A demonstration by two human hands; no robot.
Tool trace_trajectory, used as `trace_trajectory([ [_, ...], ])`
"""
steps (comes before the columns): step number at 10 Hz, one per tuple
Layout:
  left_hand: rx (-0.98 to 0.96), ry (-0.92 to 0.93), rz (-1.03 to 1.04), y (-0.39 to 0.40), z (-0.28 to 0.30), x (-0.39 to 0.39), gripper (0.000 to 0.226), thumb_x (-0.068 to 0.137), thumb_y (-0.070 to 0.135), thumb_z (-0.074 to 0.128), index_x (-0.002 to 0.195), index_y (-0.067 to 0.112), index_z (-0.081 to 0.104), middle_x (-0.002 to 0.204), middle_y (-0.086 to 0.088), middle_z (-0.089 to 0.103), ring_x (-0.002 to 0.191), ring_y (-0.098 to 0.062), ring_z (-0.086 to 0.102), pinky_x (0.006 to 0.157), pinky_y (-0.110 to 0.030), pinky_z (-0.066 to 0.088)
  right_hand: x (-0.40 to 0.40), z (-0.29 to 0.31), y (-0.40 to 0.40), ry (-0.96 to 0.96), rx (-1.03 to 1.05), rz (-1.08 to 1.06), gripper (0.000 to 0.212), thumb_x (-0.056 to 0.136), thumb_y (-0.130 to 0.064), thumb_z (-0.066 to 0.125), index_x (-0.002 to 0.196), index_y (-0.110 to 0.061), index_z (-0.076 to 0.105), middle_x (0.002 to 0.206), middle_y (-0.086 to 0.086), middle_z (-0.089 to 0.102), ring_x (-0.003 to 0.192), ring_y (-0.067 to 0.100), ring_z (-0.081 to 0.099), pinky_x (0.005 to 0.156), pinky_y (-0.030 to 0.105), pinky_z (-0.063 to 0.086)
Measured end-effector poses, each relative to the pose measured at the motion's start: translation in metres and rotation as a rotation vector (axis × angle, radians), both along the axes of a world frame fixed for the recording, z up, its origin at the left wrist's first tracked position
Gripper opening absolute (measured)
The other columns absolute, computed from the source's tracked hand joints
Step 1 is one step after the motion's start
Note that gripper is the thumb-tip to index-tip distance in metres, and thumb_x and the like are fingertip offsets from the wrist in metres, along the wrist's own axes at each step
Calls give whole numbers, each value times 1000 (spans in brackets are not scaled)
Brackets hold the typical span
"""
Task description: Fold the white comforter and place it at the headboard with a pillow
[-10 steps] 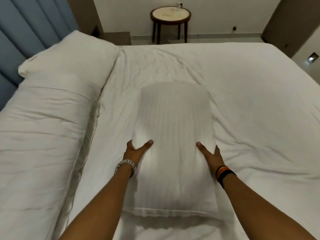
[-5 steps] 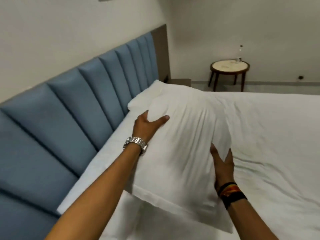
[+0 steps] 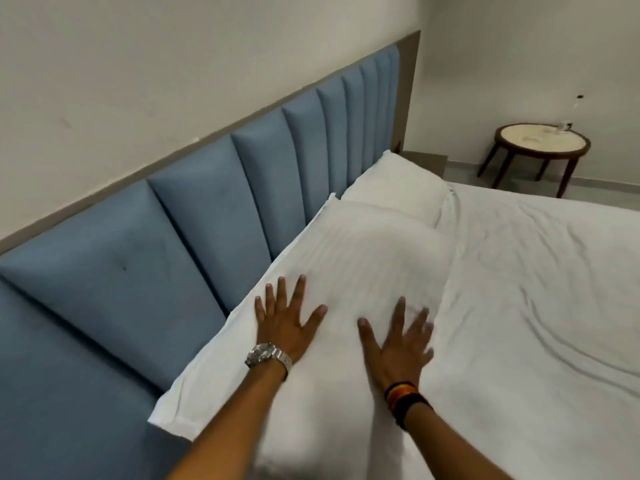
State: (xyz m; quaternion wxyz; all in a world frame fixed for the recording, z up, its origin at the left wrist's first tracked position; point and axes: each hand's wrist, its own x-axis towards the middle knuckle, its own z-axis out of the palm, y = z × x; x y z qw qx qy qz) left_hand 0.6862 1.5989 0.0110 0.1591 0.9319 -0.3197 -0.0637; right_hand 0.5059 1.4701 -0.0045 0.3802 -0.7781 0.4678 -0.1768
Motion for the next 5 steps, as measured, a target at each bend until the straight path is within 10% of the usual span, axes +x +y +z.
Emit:
trace_trajectory([
  [3,-82,-33,12,-13,-59,24,86,89,91,8,163,51,-8,177,1,-7,163,-31,-8,127,-60,-4,60,-47,-53,332,-213,206,90,78,-99,14,149,-61,-27,166,-5,-35,155,28,-27,117,72,-9],
  [5,-52,-4,-91,-34,7,18,84,93,84,13,164,47,-13,176,-1,-16,162,-29,-14,125,-64,-9,28,14,-47,63,-78,211,84,91,-83,38,161,-52,2,172,-7,-13,159,19,-11,123,58,-11],
])
